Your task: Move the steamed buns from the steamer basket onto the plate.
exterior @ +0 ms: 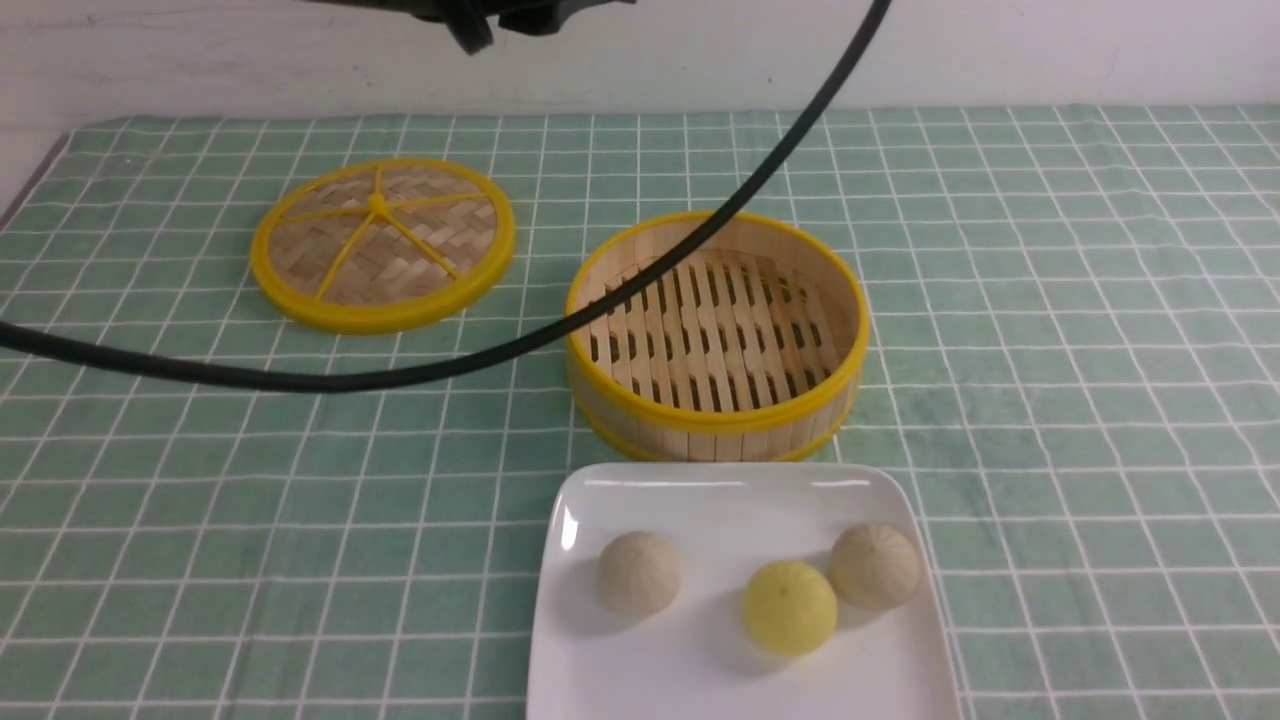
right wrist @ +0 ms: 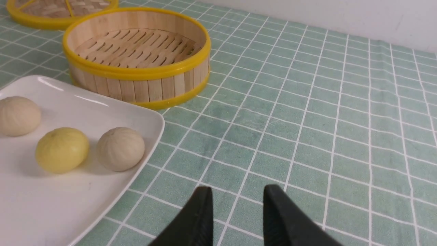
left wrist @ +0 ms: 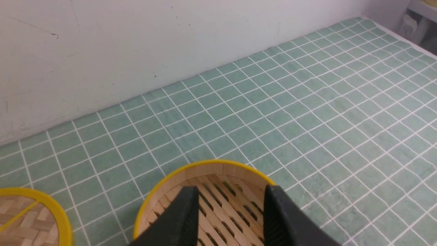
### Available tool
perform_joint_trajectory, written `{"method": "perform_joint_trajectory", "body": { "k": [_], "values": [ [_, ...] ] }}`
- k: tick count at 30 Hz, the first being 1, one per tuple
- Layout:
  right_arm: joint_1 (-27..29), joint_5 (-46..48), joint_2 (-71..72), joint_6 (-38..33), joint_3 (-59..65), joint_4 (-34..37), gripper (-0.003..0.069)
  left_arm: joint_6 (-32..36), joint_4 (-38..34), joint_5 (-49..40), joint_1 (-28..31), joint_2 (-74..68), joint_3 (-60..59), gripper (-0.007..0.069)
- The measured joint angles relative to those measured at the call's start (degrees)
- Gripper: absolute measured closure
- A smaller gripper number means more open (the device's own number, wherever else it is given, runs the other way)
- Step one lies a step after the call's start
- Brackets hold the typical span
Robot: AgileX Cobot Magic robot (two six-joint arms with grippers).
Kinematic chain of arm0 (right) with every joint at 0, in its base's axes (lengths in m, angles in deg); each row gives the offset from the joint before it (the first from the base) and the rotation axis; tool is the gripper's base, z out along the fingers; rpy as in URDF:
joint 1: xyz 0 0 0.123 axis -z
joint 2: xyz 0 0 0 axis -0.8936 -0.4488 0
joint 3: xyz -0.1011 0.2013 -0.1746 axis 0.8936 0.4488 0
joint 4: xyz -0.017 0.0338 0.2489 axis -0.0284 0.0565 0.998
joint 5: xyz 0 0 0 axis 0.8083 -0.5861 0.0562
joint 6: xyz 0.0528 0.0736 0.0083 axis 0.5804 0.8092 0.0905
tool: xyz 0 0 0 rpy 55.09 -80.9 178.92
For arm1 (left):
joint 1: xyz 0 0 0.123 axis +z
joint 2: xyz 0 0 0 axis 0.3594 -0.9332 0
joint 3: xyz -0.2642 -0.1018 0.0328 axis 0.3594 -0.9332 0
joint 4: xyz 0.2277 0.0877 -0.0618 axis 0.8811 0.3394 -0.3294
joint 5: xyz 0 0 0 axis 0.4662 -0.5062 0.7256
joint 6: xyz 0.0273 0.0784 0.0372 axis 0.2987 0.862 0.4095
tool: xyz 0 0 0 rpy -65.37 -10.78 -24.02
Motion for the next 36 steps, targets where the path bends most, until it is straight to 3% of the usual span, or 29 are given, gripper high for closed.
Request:
{"method": "perform_joint_trajectory", "body": {
  "k": [28, 32, 36],
  "values": [
    [0.0, -0.2, 0.0, 0.0, 0.4, 0.0, 0.0419, 0.1, -9.3, -0.3, 0.0, 0.0, 0.0, 0.0329],
    [0.0, -0.2, 0.0, 0.0, 0.4, 0.0, 0.0419, 3.1, -3.6, -0.2, 0.0, -0.4, 0.0, 0.0329],
    [0.0, -0.2, 0.0, 0.0, 0.4, 0.0, 0.0419, 3.7, 9.1, -1.5, 0.0, -1.8, -1.2, 0.0329]
  ]
}}
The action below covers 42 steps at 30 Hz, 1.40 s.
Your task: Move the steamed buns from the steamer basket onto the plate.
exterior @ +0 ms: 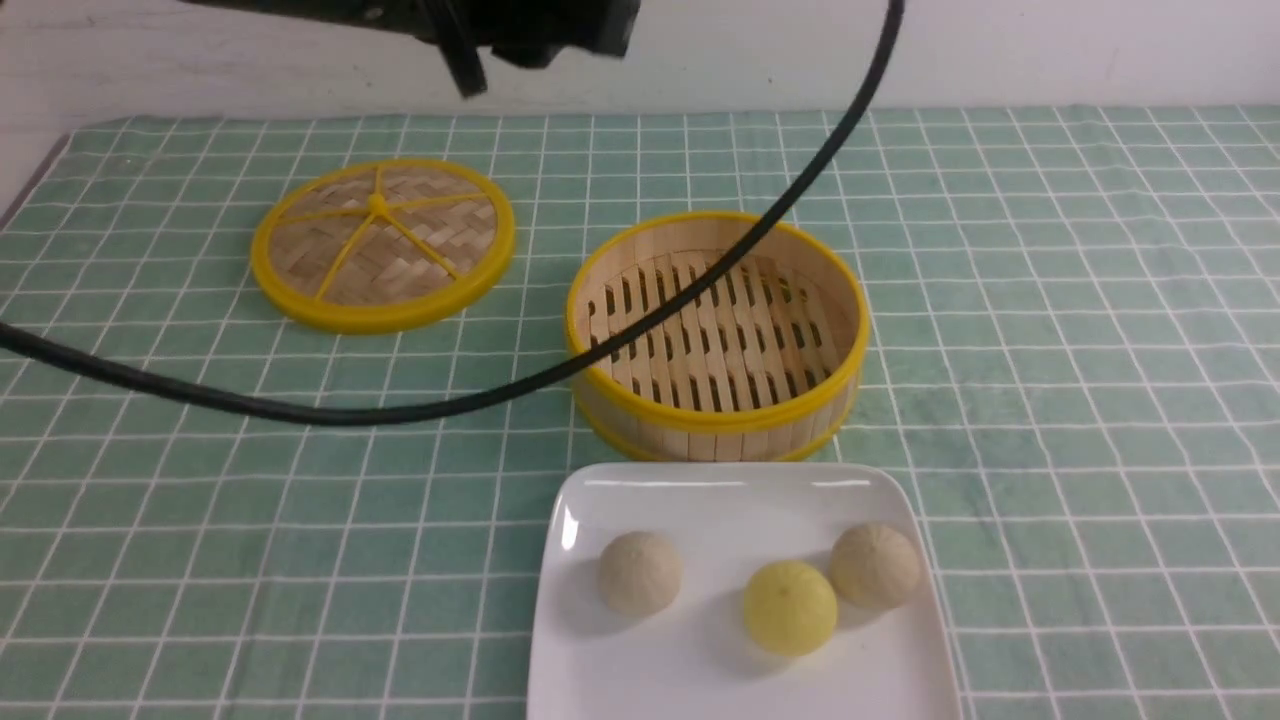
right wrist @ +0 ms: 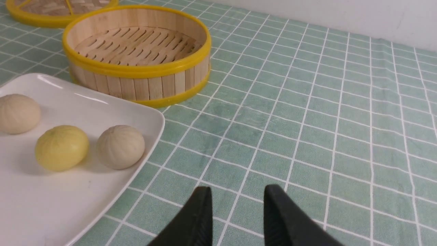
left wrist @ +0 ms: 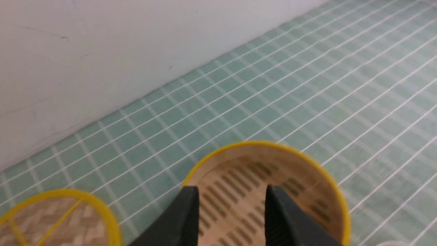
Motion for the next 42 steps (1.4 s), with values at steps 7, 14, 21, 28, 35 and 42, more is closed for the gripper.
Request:
{"method": "perform_joint_trajectory", "body": {
  "k": [7, 14, 21, 28, 35, 42],
  "values": [
    [0.0, 0.0, 0.0, 0.0, 0.0, 0.0, 0.0418, -11.7, 8.8, 0.8, 0.0, 5.2, -10.9, 0.0329],
    [0.0, 0.0, 0.0, 0.0, 0.0, 0.0, 0.0418, -15.5, 10.6, 9.1, 0.0, 25.7, -31.6, 0.0329],
    [0.0, 0.0, 0.0, 0.0, 0.0, 0.0, 0.0418, -21.3, 11.8, 10.5, 8.0, 44.8, -49.6, 0.0329],
    [0.0, 0.0, 0.0, 0.0, 0.0, 0.0, 0.0418, -24.7, 12.2, 15.0, 21.0, 56.0, -64.4, 0.0330],
    [0.0, 0.0, 0.0, 0.0, 0.0, 0.0, 0.0418, -28.5, 12.2, 25.7, 35.5, 63.7, -77.8, 0.0330],
    [0.0, 0.0, 0.0, 0.0, 0.0, -0.2, 0.0418, -28.8, 12.8, 26.3, 38.5, 76.0, -85.8, 0.0330]
  ]
}}
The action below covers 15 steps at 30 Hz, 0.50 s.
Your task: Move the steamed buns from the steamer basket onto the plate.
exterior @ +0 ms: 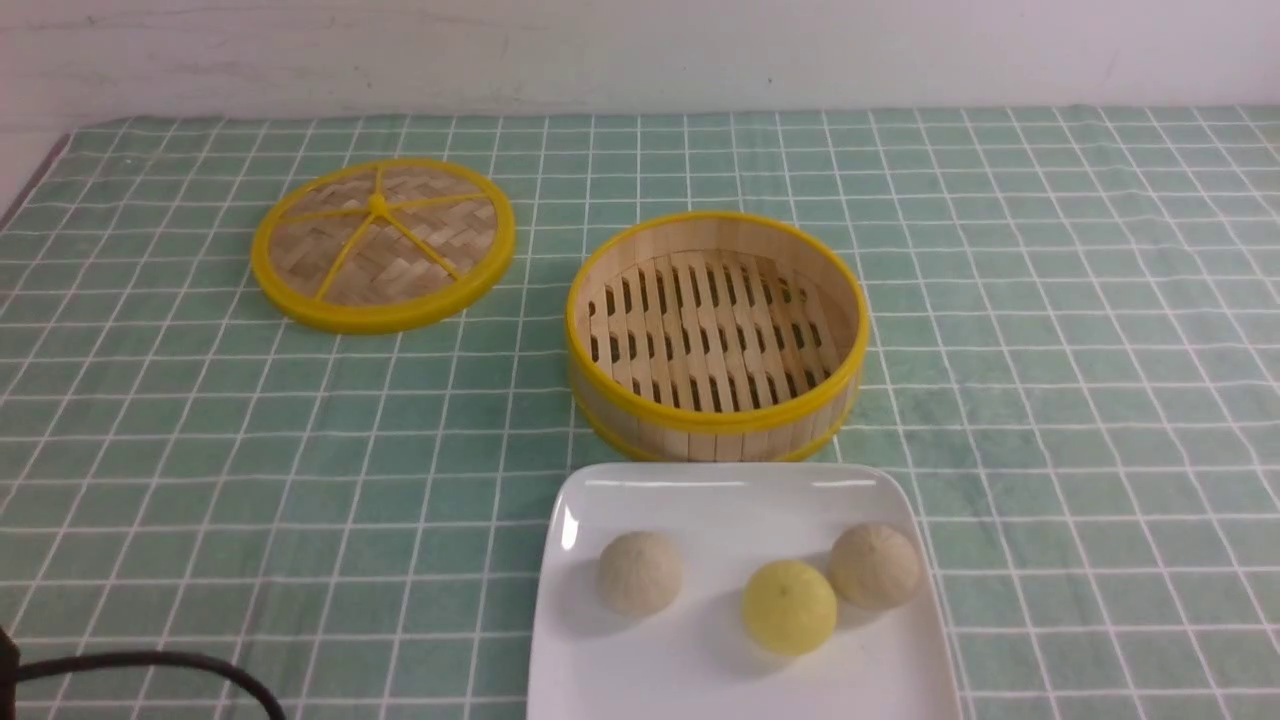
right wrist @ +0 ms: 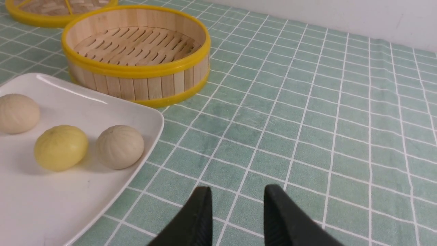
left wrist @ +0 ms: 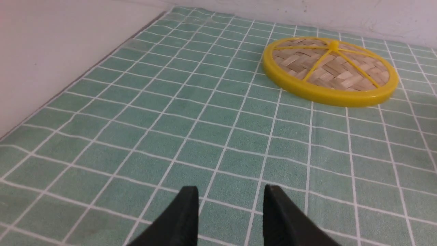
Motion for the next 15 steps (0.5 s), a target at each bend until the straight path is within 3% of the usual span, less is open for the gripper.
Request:
{"method": "perform_joint_trajectory", "body": {
  "k": [7, 15],
  "values": [
    [0.0, 0.0, 0.0, 0.0, 0.0, 0.2, 0.0418, 0.0, 0.0, -12.1, 0.0, 6.4, -0.2, 0.0330],
    [0.0, 0.0, 0.0, 0.0, 0.0, 0.2, 0.0418, -0.4, 0.0, -15.3, 0.0, 7.7, -0.2, 0.0330]
  ]
}}
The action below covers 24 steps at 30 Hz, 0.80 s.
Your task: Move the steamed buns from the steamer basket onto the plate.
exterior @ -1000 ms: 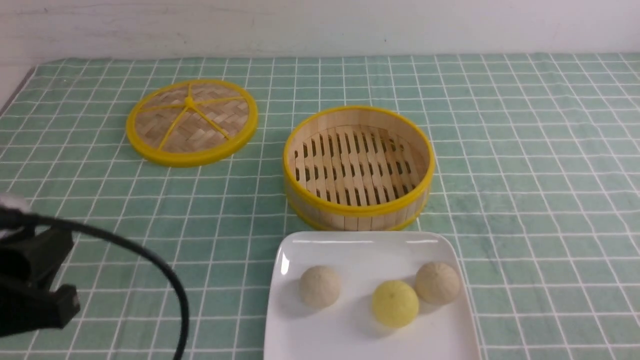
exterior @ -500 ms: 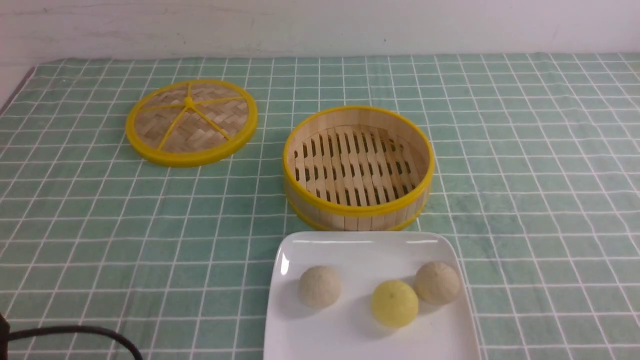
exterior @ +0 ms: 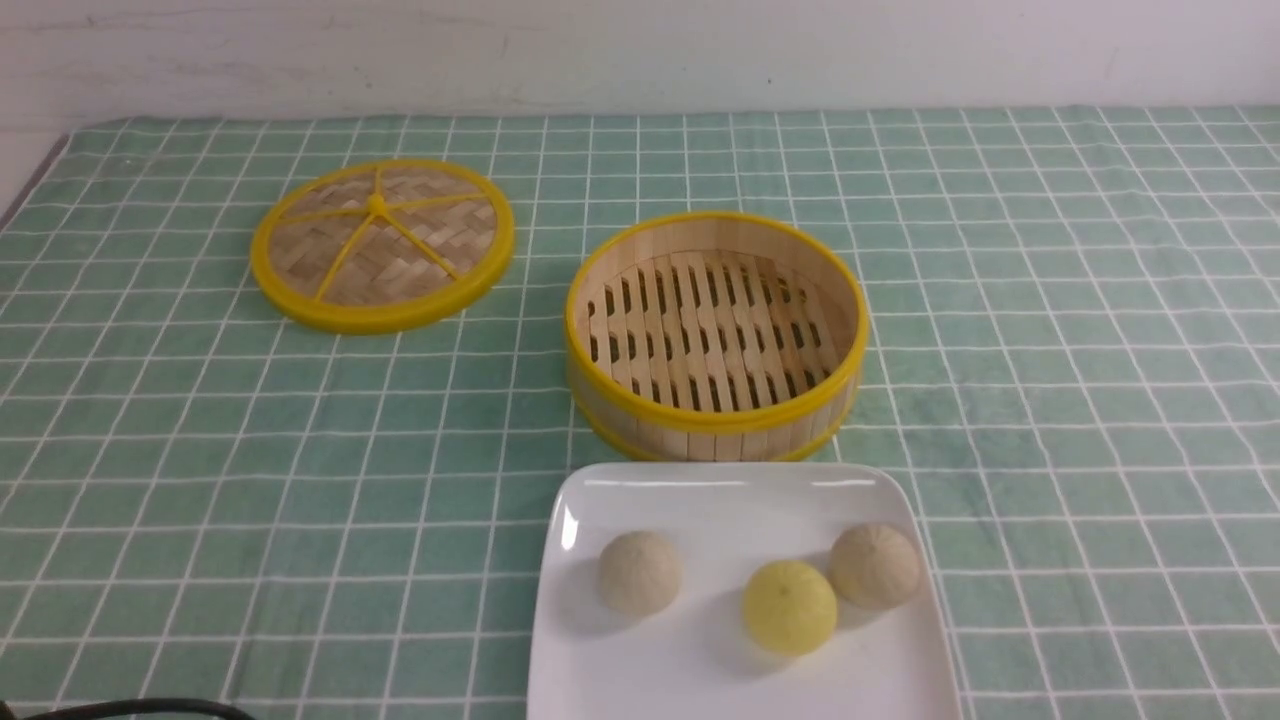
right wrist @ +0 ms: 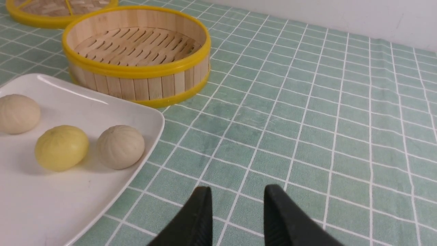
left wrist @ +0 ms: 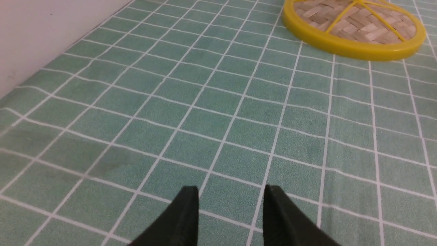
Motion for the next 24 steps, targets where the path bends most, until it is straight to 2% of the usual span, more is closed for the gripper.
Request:
{"method": "perform_joint_trajectory", "body": {
  "k": [24],
  "values": [
    [0.0, 0.0, 0.0, 0.0, 0.0, -0.1, 0.0418, 0.0, -0.1, -0.3, -0.6, 0.0, 0.1, 0.0330]
  ]
}}
